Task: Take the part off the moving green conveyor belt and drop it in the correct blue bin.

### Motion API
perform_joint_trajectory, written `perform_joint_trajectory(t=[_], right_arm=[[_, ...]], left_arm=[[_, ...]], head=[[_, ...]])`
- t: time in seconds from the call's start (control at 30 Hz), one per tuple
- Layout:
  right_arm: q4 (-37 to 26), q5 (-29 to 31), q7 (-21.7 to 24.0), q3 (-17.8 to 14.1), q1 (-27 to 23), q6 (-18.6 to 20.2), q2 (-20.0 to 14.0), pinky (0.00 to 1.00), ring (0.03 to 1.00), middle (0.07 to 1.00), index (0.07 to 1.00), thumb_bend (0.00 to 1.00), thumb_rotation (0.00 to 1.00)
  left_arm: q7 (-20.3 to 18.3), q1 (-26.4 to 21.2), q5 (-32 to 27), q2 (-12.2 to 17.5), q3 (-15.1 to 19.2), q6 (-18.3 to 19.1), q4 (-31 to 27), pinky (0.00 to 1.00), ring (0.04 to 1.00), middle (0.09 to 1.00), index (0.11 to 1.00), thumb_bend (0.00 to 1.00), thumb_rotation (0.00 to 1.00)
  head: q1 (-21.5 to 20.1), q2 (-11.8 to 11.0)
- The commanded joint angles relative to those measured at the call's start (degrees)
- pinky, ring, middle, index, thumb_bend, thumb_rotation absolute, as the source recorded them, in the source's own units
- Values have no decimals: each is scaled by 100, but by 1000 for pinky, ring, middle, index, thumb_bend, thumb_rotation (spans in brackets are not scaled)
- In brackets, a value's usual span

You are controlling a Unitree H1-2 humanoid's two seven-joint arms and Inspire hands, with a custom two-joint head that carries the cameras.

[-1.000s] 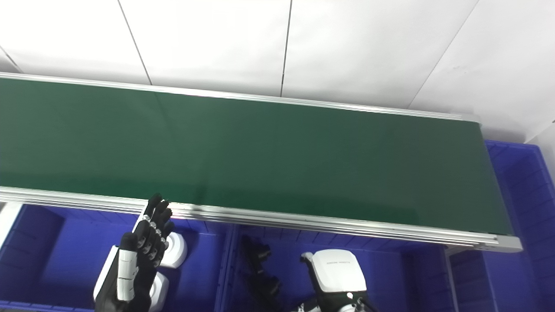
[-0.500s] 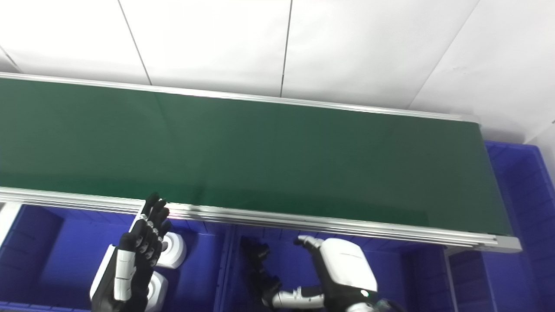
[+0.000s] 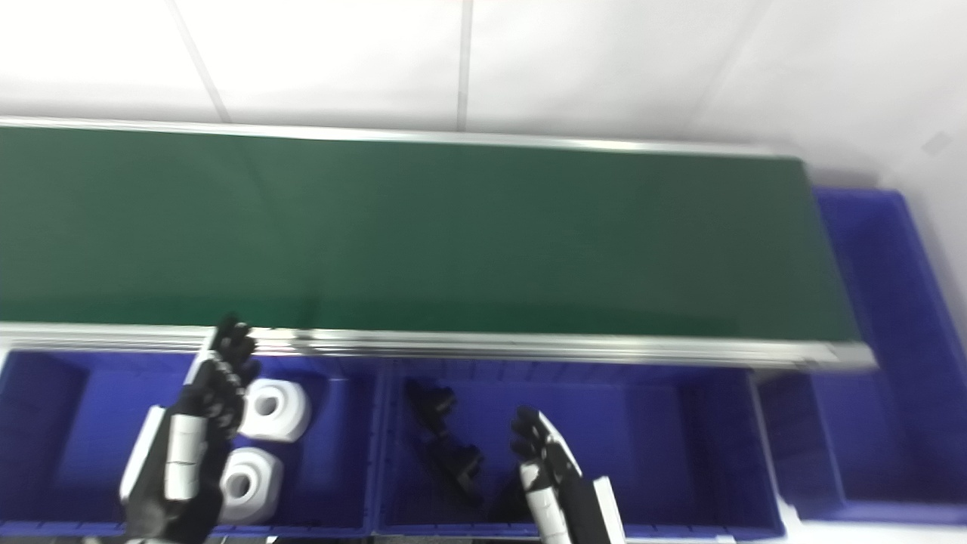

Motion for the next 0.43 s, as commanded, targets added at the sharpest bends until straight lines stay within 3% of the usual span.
perform_joint_trajectory(t=[0.0, 0.2, 0.4], right_arm=[[120, -8, -260, 527, -354, -569, 429, 829, 871, 894, 909, 905, 998], [225, -99, -584, 778, -566, -591, 191, 814, 872, 907, 921, 880, 992], [214, -47, -801, 871, -607, -521, -38, 803, 868, 907, 918, 872, 988]], left_arm=[[-107, -16, -149, 54, 59, -2, -250, 1000, 1000, 1000, 1000, 683, 937], [-158, -46, -263, 40, 99, 18, -203, 1000, 1000, 1000, 1000, 649, 935], [-153, -31, -129, -31, 51, 30, -205, 1000, 1000, 1000, 1000, 696, 919]], head=[[-16, 13], [89, 35], [361, -18]])
